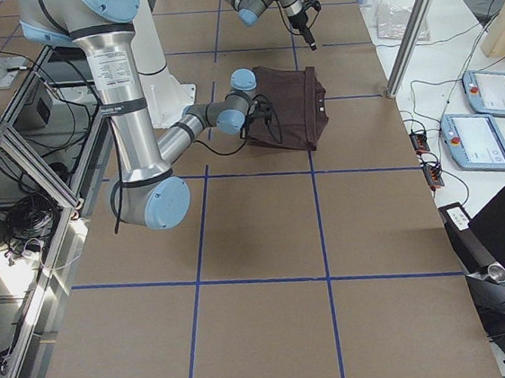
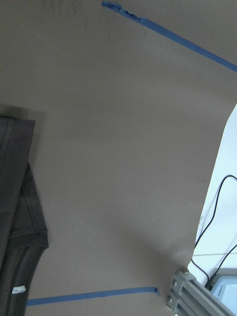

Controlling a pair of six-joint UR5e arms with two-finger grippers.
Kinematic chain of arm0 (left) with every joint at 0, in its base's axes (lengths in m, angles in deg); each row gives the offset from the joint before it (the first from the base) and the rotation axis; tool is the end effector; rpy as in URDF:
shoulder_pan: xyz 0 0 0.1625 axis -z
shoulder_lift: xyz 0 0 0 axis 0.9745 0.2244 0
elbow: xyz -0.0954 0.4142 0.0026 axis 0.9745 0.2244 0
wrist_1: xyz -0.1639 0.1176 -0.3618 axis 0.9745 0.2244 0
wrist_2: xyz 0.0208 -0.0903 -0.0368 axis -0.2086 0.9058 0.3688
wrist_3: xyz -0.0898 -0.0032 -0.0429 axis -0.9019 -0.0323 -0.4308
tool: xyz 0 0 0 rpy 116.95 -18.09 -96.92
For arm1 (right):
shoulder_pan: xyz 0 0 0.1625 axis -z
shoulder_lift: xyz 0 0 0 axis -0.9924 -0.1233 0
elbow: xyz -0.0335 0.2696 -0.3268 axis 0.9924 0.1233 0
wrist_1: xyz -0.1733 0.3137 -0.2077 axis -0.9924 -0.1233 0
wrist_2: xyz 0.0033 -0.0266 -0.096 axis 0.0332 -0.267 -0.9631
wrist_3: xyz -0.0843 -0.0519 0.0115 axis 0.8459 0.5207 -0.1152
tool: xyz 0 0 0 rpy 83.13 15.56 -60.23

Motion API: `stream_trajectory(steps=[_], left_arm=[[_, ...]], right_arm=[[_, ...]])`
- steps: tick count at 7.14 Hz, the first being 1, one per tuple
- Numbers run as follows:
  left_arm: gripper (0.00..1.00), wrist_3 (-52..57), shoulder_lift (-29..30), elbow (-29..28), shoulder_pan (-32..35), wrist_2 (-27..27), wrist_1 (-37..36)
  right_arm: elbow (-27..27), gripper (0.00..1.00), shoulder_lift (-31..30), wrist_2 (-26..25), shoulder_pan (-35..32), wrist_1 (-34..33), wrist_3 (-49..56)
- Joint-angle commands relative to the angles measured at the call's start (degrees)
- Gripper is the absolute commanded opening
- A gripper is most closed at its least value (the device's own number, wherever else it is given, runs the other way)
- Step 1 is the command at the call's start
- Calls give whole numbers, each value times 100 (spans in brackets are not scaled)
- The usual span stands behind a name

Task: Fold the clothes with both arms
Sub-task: 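Drag the folded shirt toward the robot with the right gripper while the left arm shifts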

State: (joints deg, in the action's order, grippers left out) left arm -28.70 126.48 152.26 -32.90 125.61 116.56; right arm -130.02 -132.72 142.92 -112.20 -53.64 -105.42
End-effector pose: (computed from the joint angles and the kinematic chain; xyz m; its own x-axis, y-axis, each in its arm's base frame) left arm 0.4381 -0.5916 0.2683 0.5396 -0.1537 -0.8278 0.4787 0.8648 0.1515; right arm -0.4195 -0.3352 0.3741 0.5831 0.0739 0.8090 0.0180 0.9944 -0.1038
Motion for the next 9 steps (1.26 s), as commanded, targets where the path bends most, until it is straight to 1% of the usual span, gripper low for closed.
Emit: stream_trajectory(steps=[1, 2, 3, 4, 5, 6, 7, 8, 9], left_arm=[[100, -25, -10, 4, -53, -9, 7], [100, -182, -62, 12, -114, -17, 42], [100, -210, -72, 47, -159, -18, 51], [100, -227, -72, 169, -168, 9, 16], [100, -393, -124, 379, -185, 26, -27], [100, -708, -359, 730, -377, 331, -45], [100, -980, -675, 1403, -657, 360, -481], [100, -1627, -913, 2097, -1173, 343, -1024], [97, -2460, -985, 2461, -1814, 282, -1378]], right_arm=[[-1346, 0, -1399, -40, 1050, 6, -227], [-1655, 0, -1614, -41, 1708, 14, -759], [-1736, 0, -1616, -145, 2246, 15, -1235], [-1824, 99, -1590, -268, 2347, 41, -1405], [-1938, 100, -1563, -313, 2243, 50, -1406], [-1948, 100, -1546, -313, 1842, 50, -1398], [-1940, 100, -1424, -313, 1429, 67, -1398], [-1887, 100, -1109, -313, 1051, 67, -1398], [-1861, 100, -967, -296, 655, 67, -1380]])
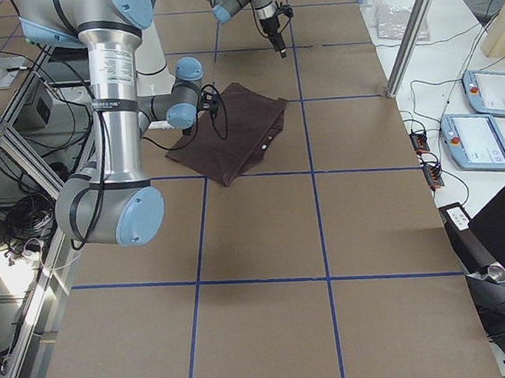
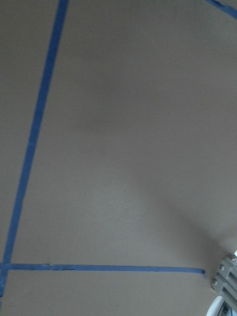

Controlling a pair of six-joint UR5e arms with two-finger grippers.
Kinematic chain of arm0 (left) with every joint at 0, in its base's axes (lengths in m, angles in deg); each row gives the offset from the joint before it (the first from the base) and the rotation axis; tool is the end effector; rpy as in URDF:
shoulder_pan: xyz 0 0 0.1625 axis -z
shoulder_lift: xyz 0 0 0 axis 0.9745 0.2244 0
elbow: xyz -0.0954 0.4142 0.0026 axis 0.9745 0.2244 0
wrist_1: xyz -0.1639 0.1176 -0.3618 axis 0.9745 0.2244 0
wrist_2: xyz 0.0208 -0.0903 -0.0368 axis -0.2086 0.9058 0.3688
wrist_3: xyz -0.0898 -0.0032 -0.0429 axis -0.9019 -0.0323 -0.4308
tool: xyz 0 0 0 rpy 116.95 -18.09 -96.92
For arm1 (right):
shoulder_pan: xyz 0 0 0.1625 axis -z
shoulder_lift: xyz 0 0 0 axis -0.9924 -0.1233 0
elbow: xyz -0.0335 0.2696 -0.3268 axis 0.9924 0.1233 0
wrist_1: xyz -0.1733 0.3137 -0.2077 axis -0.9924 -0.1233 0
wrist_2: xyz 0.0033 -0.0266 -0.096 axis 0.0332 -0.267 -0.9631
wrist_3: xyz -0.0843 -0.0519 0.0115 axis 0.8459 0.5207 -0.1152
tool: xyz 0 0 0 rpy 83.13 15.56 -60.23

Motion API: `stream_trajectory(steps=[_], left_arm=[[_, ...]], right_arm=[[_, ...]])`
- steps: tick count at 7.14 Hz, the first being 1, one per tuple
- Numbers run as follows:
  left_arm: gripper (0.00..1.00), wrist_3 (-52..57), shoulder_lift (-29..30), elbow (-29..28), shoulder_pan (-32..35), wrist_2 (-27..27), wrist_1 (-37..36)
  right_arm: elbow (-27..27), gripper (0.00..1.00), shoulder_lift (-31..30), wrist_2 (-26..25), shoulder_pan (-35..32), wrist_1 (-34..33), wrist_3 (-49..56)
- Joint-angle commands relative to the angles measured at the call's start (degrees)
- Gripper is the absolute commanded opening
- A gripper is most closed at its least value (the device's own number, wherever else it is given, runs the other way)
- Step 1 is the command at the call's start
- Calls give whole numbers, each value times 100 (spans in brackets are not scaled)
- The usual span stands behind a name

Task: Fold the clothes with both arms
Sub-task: 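Drag the folded shirt toward the robot with the right gripper while the left arm shifts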

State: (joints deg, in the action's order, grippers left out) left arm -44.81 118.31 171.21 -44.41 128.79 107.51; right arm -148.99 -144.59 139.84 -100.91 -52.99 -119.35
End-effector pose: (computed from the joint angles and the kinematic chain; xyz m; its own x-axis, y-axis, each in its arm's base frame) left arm 0.4687 -0.4354 0.2375 0.4341 -0.2893 -0.8532 0.3937 0.9127 -0.1092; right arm -0.3654 -0.2154 0.3194 0.5174 0.1599 0.8407 0.0540 0.9743 -0.2185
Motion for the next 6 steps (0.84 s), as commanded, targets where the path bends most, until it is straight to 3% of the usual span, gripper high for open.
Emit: stream_trajectory(steps=[1, 2, 4, 6], left_arm=[[93, -1640, -159, 526, -1383, -507, -546], [89, -2170, -159, 421, -1965, -816, -555], [87, -2343, -89, -18, -2006, -977, -538], [81, -2378, -98, -28, -1962, -1048, -564]], right_arm=[[149, 100, 421, -5, -712, 2, 13], [255, 100, 571, -14, -863, 2, 4], [299, 100, 599, -102, -864, 2, -5], [317, 100, 739, -93, -891, -7, -5]])
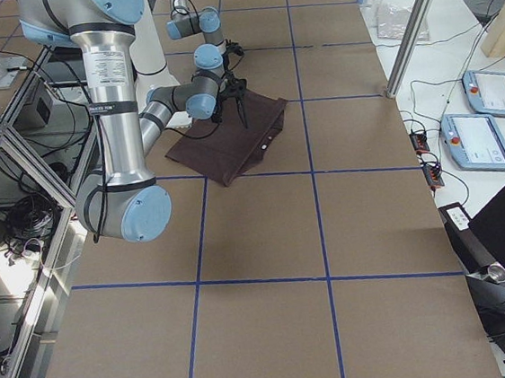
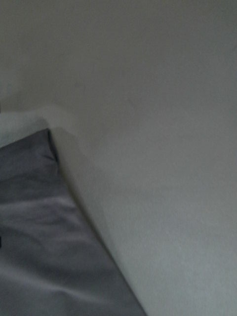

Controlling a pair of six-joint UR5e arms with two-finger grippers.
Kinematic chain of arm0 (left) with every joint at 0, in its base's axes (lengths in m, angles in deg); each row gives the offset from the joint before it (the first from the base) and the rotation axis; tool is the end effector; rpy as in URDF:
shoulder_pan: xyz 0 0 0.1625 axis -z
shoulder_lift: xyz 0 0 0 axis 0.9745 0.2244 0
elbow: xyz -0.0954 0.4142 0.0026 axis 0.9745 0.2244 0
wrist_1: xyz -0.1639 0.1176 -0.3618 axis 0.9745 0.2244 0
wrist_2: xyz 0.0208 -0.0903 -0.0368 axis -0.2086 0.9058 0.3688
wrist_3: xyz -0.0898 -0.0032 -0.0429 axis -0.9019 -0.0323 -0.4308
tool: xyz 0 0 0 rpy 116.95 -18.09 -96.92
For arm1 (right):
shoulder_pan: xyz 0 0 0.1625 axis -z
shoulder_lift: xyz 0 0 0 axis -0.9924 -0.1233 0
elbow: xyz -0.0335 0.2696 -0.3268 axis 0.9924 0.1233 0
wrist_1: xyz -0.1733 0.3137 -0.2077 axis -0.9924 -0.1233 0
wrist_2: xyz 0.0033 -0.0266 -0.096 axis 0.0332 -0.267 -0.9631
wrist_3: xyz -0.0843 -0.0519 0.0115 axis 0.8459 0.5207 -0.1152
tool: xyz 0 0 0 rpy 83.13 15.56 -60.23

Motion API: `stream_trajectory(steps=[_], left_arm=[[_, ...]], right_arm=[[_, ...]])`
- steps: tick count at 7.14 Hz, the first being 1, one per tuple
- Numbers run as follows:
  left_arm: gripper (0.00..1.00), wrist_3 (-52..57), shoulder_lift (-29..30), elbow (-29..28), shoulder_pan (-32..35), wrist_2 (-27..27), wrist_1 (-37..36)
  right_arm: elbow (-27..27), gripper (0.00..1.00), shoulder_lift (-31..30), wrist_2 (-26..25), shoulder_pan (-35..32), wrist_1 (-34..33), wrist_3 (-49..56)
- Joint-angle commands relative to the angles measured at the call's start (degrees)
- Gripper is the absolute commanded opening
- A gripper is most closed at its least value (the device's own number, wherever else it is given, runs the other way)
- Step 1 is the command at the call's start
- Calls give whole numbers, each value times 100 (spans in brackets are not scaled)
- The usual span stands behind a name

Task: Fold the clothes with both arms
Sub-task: 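Drag the folded shirt toward the robot with the right gripper while the left arm shifts, then push the shirt edge with the left gripper to square it while the right holds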

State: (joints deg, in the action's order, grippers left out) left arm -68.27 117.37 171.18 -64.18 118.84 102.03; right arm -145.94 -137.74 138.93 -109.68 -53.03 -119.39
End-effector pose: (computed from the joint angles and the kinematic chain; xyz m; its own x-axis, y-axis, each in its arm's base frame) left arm 0.5873 -0.2686 0.2623 0.4617 -0.5228 -0.7166 0.4312 0.8383 -0.3338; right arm -0.3568 -0.2846 0.2917 0.4368 0.2122 0.8742 -0.0976 0.9772 -0.1885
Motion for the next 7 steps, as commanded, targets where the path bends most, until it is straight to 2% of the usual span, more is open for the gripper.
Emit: stream_trajectory(steps=[1, 2, 3, 7], left_arm=[[67, -41, 5, -25, 32, -52, -129], [32, -58, 5, -16, 41, -61, -130], [0, -76, -3, -8, 41, -61, -139], [0, -6, 14, 115, 137, -26, -350]], right_arm=[[13, 100, 55, -1, -13, -12, -1], [13, 100, 64, -1, -13, -3, -1], [13, 100, 64, -1, -13, -12, -1], [22, 100, 55, -1, -13, -12, -1]])
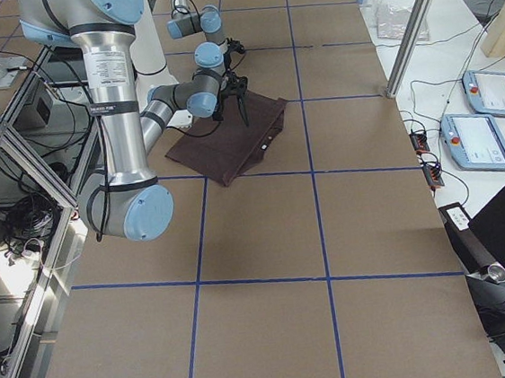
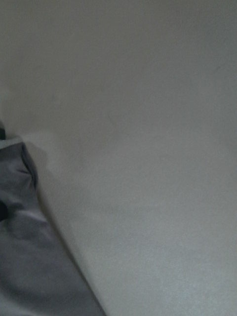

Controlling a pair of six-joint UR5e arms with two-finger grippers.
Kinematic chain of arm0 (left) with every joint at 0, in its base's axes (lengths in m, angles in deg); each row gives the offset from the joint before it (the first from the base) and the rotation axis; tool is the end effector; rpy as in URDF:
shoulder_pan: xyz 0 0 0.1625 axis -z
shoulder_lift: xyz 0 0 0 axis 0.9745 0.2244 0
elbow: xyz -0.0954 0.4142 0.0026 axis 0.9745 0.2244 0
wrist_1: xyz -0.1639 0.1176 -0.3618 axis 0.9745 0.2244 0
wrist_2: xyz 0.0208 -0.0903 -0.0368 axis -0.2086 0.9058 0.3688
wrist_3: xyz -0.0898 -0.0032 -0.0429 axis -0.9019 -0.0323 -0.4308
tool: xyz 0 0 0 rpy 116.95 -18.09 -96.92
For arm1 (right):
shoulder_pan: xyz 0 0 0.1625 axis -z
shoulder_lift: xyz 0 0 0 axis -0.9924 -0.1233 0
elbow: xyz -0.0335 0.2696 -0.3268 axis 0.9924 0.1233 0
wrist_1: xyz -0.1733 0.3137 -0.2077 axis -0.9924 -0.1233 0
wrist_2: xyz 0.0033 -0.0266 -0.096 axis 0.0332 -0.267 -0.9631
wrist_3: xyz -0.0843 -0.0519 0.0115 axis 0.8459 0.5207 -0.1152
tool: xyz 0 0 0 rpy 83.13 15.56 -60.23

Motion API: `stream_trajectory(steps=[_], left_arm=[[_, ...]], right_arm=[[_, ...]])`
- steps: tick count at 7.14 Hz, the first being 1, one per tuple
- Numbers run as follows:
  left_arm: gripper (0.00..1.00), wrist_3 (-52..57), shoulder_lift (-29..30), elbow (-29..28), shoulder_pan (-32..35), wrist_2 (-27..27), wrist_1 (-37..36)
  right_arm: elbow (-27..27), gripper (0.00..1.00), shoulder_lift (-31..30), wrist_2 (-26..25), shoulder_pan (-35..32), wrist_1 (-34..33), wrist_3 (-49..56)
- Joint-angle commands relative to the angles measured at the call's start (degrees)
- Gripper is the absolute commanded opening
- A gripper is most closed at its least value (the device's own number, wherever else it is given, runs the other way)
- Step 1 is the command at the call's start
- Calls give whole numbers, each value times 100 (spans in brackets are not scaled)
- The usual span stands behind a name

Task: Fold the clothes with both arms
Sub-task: 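Push the shirt edge with the left gripper to square it while the right holds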

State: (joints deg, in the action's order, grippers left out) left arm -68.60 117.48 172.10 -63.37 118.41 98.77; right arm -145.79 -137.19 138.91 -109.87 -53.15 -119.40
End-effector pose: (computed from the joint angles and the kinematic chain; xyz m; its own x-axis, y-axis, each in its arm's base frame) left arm 0.5799 -0.2768 0.2621 0.4760 -0.5400 -0.6941 0.4633 0.8248 -0.3240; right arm -0.3577 -0.2868 0.2888 0.4322 0.2119 0.8765 -0.1004 0.9773 -0.1867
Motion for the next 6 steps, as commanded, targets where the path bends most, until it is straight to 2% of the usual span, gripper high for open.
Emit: stream_trajectory(steps=[1, 4, 6], left_arm=[[0, 45, 3, 23, 109, 16, -15], [0, 54, -6, 23, 197, 25, -24], [0, 316, -6, -20, 512, 34, -24]], right_arm=[[-3, 100, -1, 0, -3, 0, 0], [32, 100, 8, 0, -12, 0, 0], [32, 100, -1, 9, -38, 0, 0]])
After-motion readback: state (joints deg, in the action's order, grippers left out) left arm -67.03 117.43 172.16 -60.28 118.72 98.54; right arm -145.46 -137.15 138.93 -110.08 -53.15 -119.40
